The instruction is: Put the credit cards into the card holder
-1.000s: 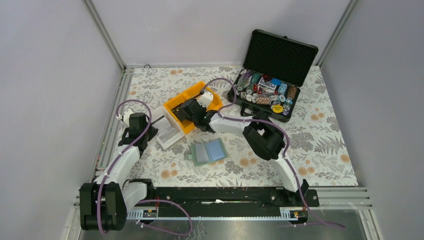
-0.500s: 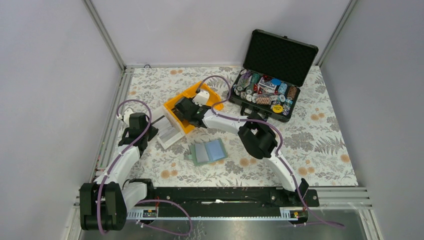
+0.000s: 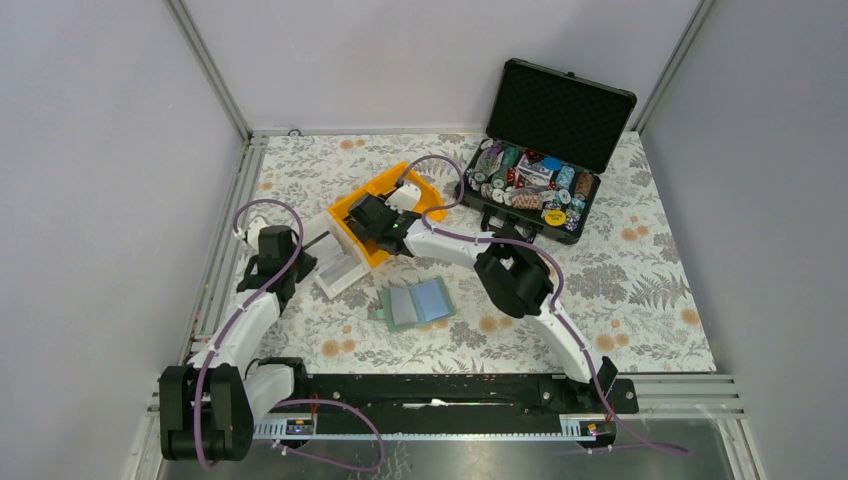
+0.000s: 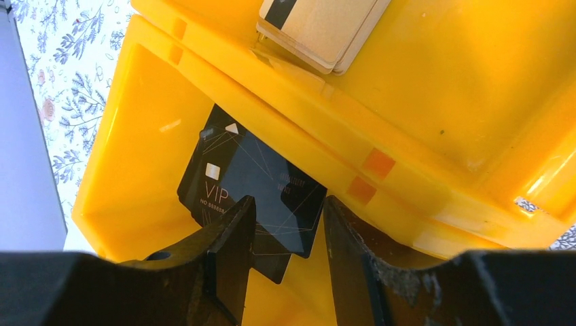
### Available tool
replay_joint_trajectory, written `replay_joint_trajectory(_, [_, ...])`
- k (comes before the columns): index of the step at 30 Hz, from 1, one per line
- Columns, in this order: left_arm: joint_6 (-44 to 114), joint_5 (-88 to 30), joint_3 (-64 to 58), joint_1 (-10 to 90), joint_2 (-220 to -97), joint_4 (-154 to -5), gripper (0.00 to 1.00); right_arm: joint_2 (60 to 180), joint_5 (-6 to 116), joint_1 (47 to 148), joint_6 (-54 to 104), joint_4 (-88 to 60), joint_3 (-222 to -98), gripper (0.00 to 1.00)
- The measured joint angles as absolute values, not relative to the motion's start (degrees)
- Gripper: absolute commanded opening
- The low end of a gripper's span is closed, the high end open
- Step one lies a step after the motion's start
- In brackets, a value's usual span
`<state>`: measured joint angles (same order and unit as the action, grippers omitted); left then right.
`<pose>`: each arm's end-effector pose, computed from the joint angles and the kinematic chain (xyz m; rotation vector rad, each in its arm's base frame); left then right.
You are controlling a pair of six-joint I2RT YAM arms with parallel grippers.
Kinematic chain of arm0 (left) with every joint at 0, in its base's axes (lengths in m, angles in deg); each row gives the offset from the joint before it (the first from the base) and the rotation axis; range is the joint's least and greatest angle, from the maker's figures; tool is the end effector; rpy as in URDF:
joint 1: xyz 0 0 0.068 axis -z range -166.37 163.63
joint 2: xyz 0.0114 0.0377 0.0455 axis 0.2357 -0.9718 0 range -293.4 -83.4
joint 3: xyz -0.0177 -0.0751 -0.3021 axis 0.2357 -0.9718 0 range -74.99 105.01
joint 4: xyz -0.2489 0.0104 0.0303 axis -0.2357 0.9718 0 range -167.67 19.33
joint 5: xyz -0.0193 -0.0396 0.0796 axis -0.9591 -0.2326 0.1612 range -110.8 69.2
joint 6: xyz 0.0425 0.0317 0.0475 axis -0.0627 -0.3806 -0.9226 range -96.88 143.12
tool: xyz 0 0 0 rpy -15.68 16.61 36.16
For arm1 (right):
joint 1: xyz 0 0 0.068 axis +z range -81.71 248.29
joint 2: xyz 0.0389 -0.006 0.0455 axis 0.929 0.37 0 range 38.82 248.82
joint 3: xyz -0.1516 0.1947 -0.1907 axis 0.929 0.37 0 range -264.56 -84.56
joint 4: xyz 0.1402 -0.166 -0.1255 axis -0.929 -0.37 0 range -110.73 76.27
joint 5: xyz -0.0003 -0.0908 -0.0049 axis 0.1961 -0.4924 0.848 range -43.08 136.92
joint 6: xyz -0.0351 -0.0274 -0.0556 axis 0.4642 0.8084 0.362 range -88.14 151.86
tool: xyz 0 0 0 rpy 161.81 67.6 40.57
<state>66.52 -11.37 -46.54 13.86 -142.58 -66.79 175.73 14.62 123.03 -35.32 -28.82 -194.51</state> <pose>0.1944 0.0088 0.2193 -0.9222 2.1001 -0.2072 0.3541 0.4469 0.1861 0.5220 2.1645 0.5485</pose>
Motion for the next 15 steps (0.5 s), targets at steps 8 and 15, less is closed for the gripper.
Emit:
replay_joint_trajectory(8, [66.50,-11.41,-46.54,13.86,-142.58,-66.77,0.15,176.75,15.06,123.05,-37.11,-26.94,-194.88,0.51])
replay_joint_trajectory(15, [66.67,-11.33,-46.54,13.88,-142.58,-66.77,0.16,180.67,15.02,123.05,-37.28,-31.31,-202.20,0.55])
